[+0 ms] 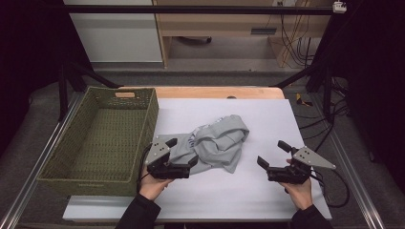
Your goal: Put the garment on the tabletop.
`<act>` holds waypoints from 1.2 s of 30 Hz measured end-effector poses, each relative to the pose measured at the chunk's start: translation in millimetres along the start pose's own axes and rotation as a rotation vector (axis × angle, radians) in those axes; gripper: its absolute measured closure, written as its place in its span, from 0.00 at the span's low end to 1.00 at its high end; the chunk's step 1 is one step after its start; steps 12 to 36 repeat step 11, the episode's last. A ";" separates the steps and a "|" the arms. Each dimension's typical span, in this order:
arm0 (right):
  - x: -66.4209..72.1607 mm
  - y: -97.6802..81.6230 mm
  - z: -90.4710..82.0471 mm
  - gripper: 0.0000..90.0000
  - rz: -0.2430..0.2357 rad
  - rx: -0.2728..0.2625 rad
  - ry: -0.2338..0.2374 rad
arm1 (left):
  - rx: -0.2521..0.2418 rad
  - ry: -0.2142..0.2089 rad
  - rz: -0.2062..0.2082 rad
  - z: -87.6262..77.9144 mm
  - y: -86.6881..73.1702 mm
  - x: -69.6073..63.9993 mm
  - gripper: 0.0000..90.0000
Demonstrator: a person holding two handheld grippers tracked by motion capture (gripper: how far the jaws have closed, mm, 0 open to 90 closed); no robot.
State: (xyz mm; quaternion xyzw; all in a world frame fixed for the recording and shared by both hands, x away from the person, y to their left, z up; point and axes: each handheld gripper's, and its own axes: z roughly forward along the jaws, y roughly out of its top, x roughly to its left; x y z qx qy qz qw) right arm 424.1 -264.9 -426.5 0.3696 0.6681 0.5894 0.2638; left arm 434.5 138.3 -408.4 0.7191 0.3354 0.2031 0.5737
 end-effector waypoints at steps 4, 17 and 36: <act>-0.2 -0.8 0.0 0.00 0.010 0.000 0.005 | -0.012 -0.004 -0.019 -3.9 -4.7 3.2 0.02; -0.6 -2.3 0.0 0.00 0.014 0.008 0.009 | -0.006 0.006 -0.018 -8.0 -14.8 6.6 0.02; -0.6 -2.3 0.0 0.00 0.014 0.008 0.009 | -0.006 0.006 -0.018 -8.0 -14.8 6.6 0.02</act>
